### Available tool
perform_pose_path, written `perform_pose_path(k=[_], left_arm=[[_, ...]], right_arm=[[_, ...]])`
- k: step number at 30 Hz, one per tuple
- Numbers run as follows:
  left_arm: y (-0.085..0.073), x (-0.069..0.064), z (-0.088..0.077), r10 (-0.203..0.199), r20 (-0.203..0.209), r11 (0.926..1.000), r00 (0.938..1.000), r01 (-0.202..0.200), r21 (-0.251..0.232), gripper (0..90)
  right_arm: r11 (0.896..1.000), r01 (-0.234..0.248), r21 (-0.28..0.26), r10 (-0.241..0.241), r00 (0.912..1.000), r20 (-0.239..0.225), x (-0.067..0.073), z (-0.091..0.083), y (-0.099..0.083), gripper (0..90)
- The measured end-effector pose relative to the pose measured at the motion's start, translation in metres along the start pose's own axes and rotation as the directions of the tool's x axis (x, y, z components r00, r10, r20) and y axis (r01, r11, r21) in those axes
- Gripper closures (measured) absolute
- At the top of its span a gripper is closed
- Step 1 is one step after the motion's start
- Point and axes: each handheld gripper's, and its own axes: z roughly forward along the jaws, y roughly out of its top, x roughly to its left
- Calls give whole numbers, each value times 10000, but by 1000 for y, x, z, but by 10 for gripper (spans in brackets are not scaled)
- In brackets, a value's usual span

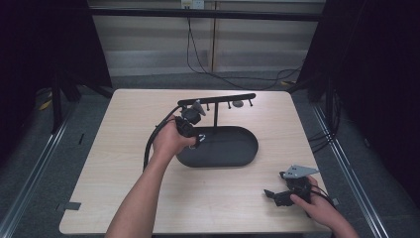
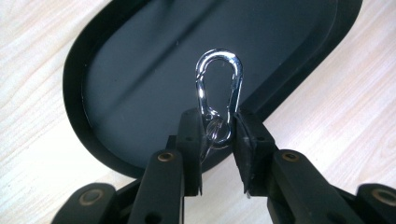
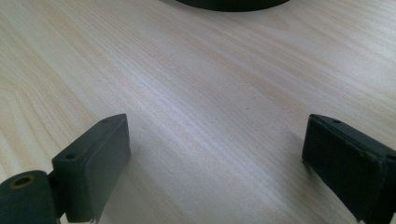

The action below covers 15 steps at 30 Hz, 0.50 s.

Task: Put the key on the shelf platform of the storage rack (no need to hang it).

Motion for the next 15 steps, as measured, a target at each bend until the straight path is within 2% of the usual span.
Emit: perform_pose_path(k=[15], left_arm=[[-3, 1, 17, -9, -295, 9998, 9996, 3, -215, 732]], right_arm=[[10000, -30, 23, 30, 10000, -3, 0, 0, 0, 73]])
